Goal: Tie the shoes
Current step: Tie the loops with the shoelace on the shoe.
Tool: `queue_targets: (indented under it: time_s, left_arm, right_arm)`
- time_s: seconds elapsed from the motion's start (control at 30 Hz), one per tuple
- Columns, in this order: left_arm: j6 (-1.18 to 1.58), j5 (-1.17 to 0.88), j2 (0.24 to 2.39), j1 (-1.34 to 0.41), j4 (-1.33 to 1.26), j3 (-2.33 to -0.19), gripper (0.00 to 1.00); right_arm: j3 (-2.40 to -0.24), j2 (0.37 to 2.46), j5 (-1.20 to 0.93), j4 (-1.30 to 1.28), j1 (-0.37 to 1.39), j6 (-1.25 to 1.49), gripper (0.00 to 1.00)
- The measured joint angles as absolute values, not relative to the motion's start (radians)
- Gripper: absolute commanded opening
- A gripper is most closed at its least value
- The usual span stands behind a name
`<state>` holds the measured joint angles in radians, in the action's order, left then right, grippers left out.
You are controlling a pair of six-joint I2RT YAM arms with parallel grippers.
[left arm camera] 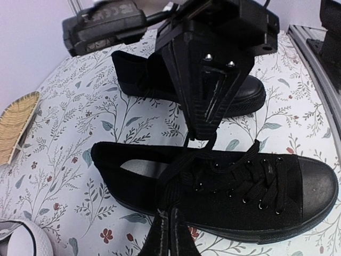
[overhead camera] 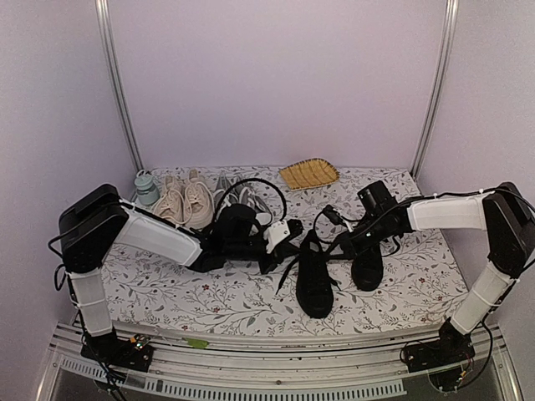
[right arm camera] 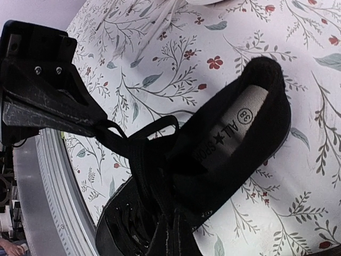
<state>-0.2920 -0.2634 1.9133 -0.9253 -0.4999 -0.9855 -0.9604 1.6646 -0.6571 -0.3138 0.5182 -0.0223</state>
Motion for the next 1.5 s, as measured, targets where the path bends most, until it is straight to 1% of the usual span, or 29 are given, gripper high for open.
queue_targets:
  time_s: [0.2,0.53,0.9,1.5]
  left_arm:
    - [-0.251,-0.294,1.931,-0.899,-0.487,-0.987,0.00]
    - [-0.217,-0.303,1.993,-0.866,-0.385,-0.998,0.00]
    - [-0.170,-0.308,1.995,-0.839,-0.353,-0.999,0.00]
    - [-0.209,-0.334,1.994,-0.839,-0.280,-0.976,0.00]
  right_arm:
    - [-0.910,1.647,-0.635,-0.314,0.511,-0.015,0.01]
    - [-0.855,1.624,-0.608,-0.314,0.497,0.023,0.01]
    - [-0.801,1.622,-0.598,-0.302,0.494,0.041,0.01]
    - [-0.764,1.623,-0.585,-0.254,0.469,0.060,0.01]
